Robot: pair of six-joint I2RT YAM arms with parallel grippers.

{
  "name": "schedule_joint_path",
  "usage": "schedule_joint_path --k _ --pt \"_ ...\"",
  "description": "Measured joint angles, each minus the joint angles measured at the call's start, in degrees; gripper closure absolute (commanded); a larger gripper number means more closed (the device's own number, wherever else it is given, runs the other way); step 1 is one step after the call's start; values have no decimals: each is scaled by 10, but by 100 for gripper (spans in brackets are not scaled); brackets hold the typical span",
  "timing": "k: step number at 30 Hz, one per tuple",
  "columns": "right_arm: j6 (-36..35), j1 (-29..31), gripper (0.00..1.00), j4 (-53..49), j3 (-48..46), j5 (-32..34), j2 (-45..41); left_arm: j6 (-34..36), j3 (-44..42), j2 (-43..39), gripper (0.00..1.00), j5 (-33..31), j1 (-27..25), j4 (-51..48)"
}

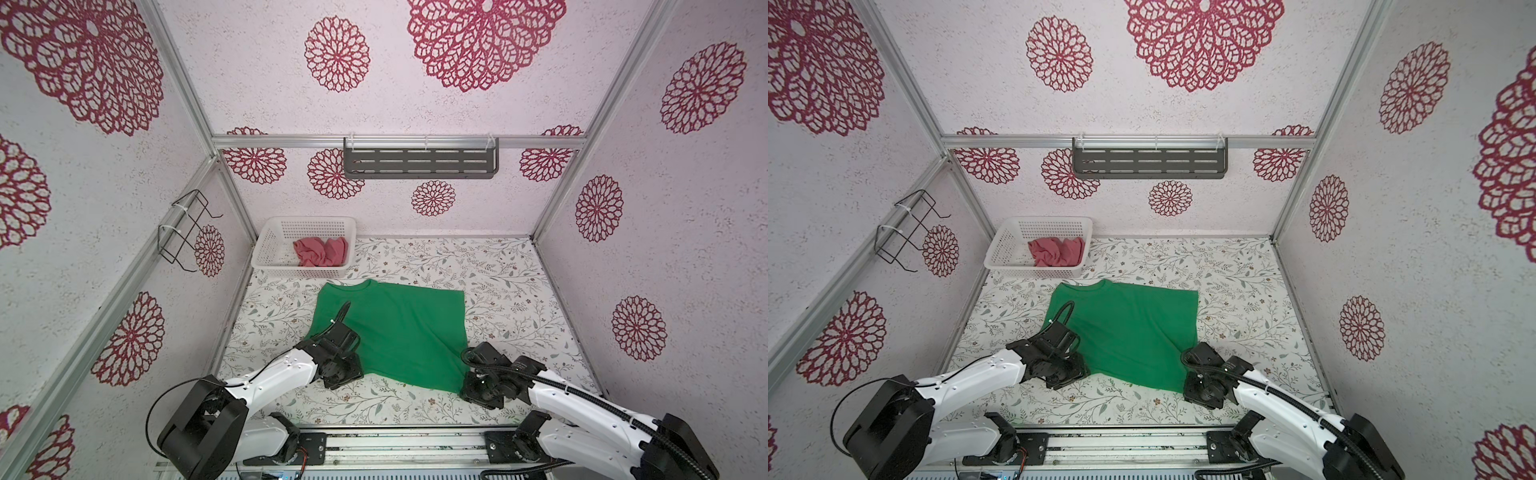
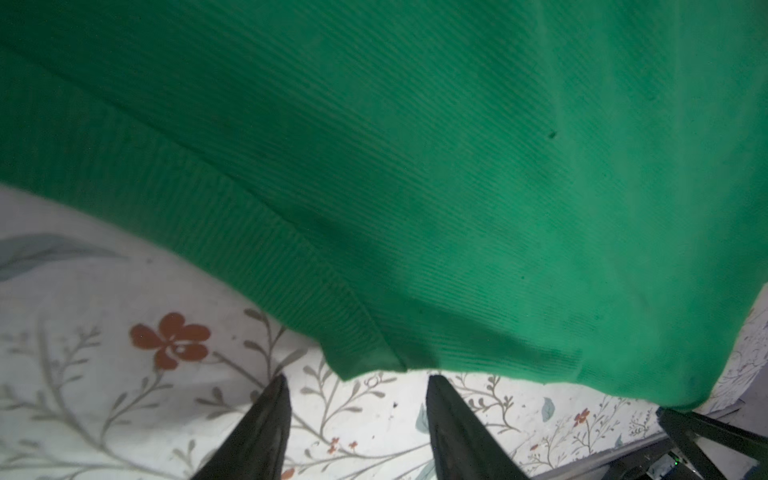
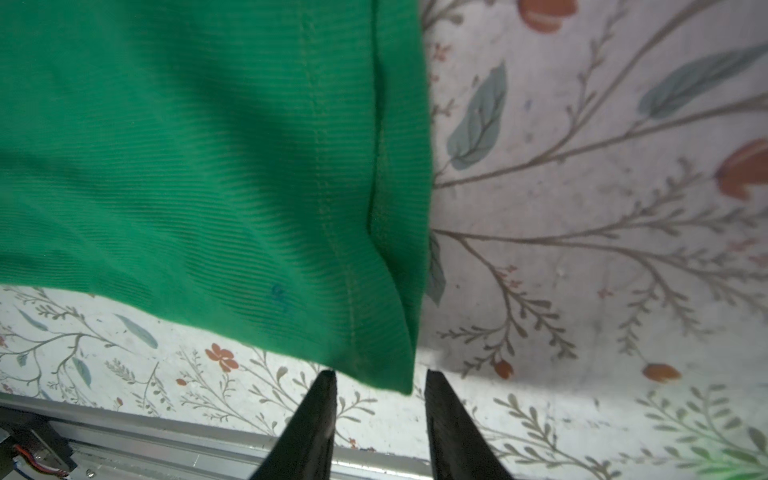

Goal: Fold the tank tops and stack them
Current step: 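Lift the green tank top's near hem with both grippers and fold it farther away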

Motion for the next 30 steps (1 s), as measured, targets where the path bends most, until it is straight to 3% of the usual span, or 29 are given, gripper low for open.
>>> schedule_joint_path --k 5,14,16,22,30 --pt "10 2 64 27 -11 0 9 -12 -1 9 54 0 -5 22" --pt "20 12 99 27 2 21 30 -15 -6 9 94 0 -10 20" --pt "18 14 100 8 14 31 30 -10 -6 -2 100 0 -10 8" --pt "12 32 100 -59 64 39 40 16 5 -34 100 -2 -11 -59" --pt "-64 24 100 -151 174 17 92 90 106 -55 100 -25 7 -173"
